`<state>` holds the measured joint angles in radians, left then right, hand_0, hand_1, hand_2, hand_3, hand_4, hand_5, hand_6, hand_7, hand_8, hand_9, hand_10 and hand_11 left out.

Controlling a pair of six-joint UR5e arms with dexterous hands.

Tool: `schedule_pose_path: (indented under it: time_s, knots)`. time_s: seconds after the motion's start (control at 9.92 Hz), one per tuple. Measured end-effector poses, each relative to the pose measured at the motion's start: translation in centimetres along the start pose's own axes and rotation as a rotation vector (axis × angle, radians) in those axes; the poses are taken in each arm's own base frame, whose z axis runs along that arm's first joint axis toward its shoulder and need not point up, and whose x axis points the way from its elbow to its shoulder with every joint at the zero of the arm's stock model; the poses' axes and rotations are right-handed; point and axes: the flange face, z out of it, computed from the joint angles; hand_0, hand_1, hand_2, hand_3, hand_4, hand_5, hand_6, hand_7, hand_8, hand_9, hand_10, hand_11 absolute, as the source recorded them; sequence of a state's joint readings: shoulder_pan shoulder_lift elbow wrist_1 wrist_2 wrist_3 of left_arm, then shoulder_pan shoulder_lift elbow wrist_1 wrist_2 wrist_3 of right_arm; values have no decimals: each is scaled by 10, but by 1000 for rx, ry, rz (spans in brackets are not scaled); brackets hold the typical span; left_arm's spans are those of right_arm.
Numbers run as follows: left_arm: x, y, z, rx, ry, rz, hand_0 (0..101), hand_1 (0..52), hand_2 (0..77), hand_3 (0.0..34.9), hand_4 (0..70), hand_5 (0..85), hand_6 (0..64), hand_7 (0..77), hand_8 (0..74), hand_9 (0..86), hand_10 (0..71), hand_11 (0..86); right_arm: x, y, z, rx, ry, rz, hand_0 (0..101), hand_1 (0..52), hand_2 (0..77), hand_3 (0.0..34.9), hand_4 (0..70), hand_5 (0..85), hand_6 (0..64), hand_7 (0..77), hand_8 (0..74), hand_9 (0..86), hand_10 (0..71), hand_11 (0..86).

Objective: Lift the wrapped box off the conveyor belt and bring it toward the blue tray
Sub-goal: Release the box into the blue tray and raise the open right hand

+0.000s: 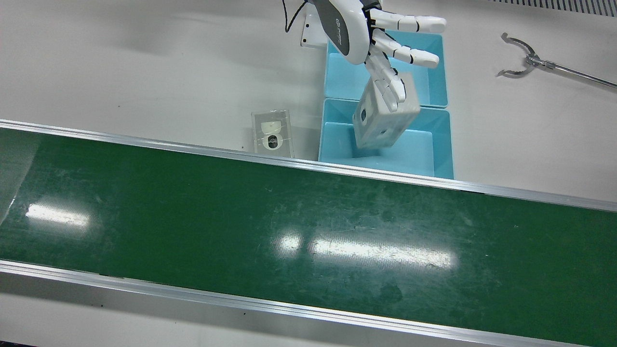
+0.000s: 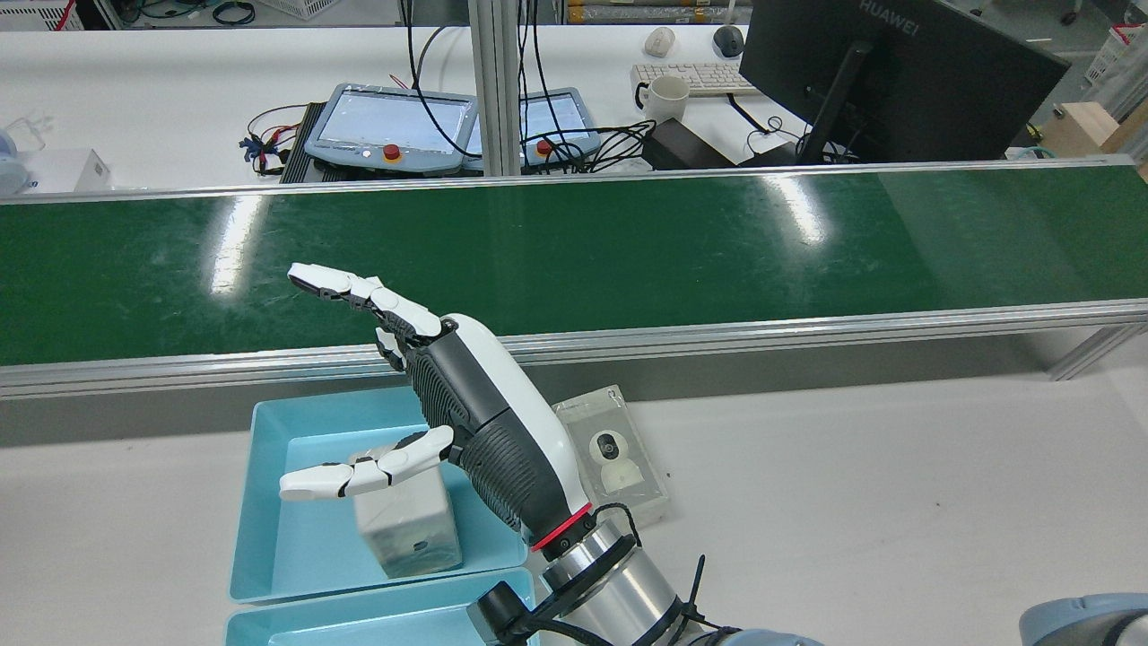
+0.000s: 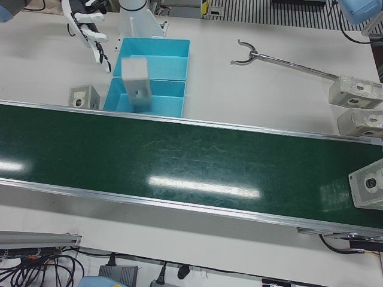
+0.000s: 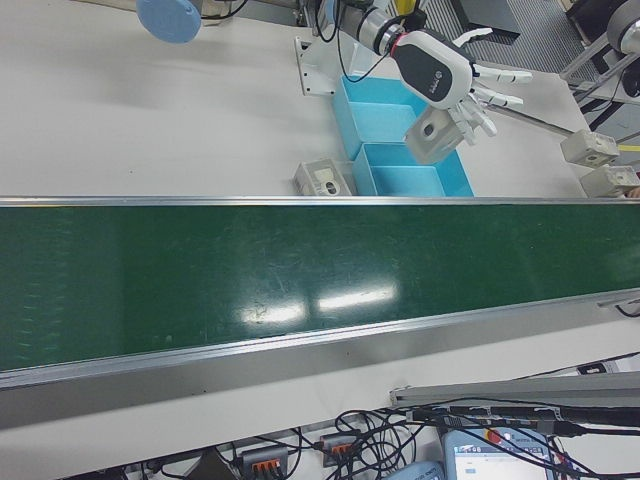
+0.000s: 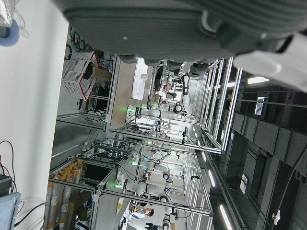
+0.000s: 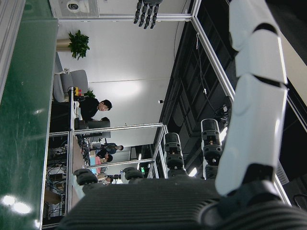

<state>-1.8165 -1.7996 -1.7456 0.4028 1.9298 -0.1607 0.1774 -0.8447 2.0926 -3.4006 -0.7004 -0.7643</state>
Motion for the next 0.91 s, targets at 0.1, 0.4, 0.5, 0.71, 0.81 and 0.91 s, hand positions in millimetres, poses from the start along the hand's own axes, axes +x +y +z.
schedule_pose_path:
  time_s: [0.1, 0.4, 0.5, 0.71, 0.81, 0.91]
  knots:
    - [0, 0, 0, 0, 0, 0, 0, 0, 5, 0, 0, 5, 0, 5, 5, 0, 0, 0, -2, 0, -1, -1, -2, 2, 469, 142, 169, 294, 213, 115, 0, 153, 0, 16, 22, 38]
    - [0, 0, 0, 0, 0, 0, 0, 0, 5, 0, 0, 5, 0, 5, 5, 0, 5, 0, -58, -17, -7, -12, -32, -39, 467, 136, 180, 293, 224, 164, 0, 164, 0, 16, 22, 38]
    - [0, 0, 0, 0, 0, 0, 0, 0, 5, 0, 0, 5, 0, 5, 0, 0, 0, 0, -93, -25, -6, -14, -42, -87, 469, 136, 185, 299, 229, 180, 0, 164, 0, 16, 22, 38]
    - [0, 0, 0, 0, 0, 0, 0, 0, 5, 0, 0, 5, 0, 5, 5, 5, 5, 0, -163, -42, -6, 35, -32, -192, 469, 158, 196, 305, 229, 207, 0, 169, 0, 16, 5, 38]
    - [0, 0, 0, 0, 0, 0, 0, 0, 11, 0, 0, 5, 0, 5, 5, 5, 0, 0, -189, -54, -6, 84, -8, -230, 475, 158, 213, 304, 229, 229, 0, 180, 0, 16, 11, 27]
    - [0, 0, 0, 0, 0, 0, 0, 0, 5, 0, 0, 11, 0, 5, 5, 5, 5, 0, -217, -71, -4, 145, 21, -272, 490, 180, 218, 305, 207, 267, 0, 180, 0, 16, 11, 27]
